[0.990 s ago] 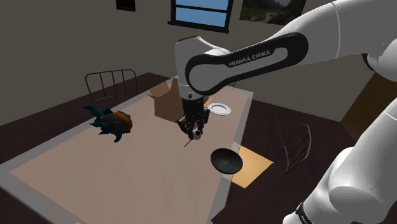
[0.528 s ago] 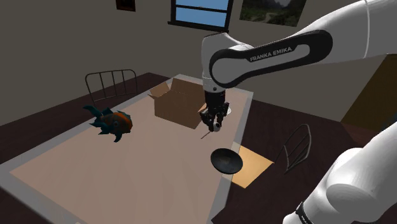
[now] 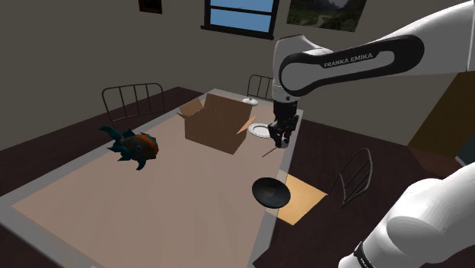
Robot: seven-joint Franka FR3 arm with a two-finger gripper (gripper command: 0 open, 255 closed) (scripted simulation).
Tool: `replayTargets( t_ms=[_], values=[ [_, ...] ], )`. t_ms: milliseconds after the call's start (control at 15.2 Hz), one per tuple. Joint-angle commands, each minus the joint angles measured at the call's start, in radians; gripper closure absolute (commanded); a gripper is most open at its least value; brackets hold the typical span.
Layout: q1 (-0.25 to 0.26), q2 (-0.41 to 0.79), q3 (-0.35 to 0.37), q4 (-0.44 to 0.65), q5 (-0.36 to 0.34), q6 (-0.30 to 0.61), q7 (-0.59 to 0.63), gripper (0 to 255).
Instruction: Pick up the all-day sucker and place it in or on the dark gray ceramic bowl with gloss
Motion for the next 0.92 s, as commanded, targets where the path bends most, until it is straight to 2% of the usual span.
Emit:
replayTargets(
  t_ms=[0, 858],
  values=[
    [-0.01, -0.005, -0.016, -0.02, -0.009, 0.016, -0.022, 255],
    [-0.013, 0.064, -0.009, -0.138, -0.02, 0.202, 0.002, 255]
  ],
)
